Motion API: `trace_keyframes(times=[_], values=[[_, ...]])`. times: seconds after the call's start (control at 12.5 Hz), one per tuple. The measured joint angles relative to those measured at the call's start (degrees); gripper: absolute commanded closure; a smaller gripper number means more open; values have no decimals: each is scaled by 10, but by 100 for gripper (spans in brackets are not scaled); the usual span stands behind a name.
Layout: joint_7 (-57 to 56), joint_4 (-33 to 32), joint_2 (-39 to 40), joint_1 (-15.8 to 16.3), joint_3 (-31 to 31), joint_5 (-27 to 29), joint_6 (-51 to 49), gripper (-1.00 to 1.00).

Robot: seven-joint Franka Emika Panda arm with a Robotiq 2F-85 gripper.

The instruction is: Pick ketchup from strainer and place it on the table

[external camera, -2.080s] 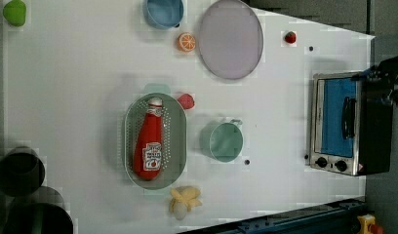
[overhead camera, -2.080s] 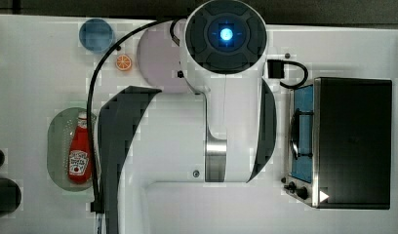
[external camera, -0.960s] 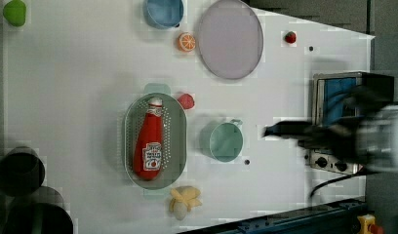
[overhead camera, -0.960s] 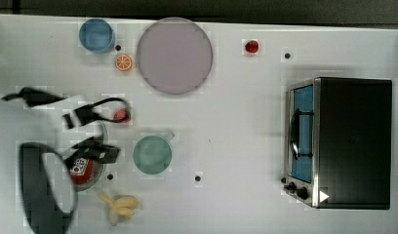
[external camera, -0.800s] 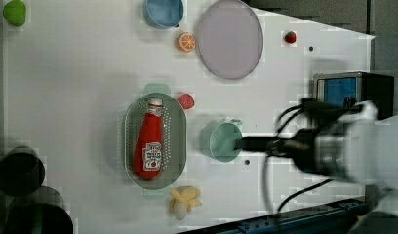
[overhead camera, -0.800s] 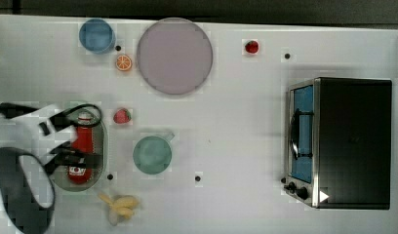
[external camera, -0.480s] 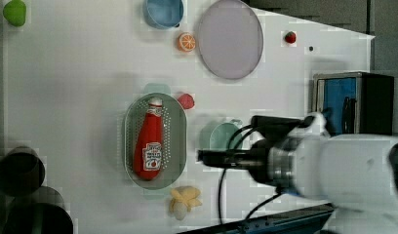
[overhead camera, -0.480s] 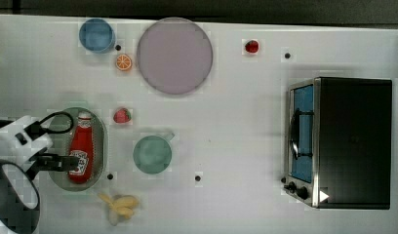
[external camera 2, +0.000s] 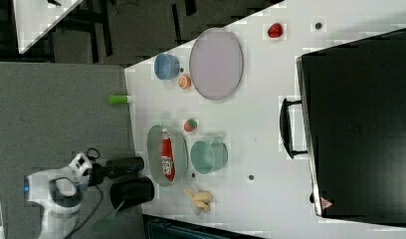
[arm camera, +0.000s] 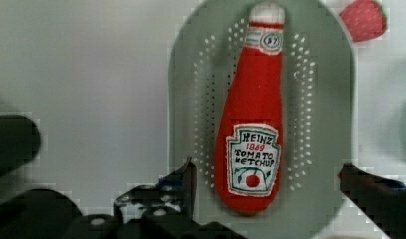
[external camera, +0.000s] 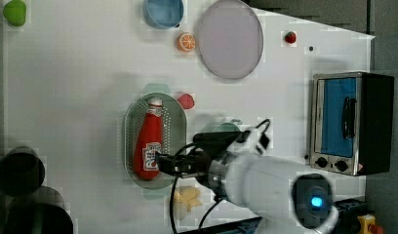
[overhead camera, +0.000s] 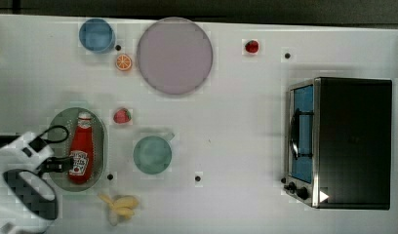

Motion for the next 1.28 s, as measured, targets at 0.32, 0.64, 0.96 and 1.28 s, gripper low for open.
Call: trace_keyframes(times=[0.32, 0.64, 0.96, 1.28], values=[[63, -48, 105, -6, -7, -46, 78, -100], [90, -37, 200, -5, -23, -125, 118, -100], [117, -19, 241, 14, -65, -157, 139, -91], [132, -6, 250, 18, -78, -174, 142, -19]])
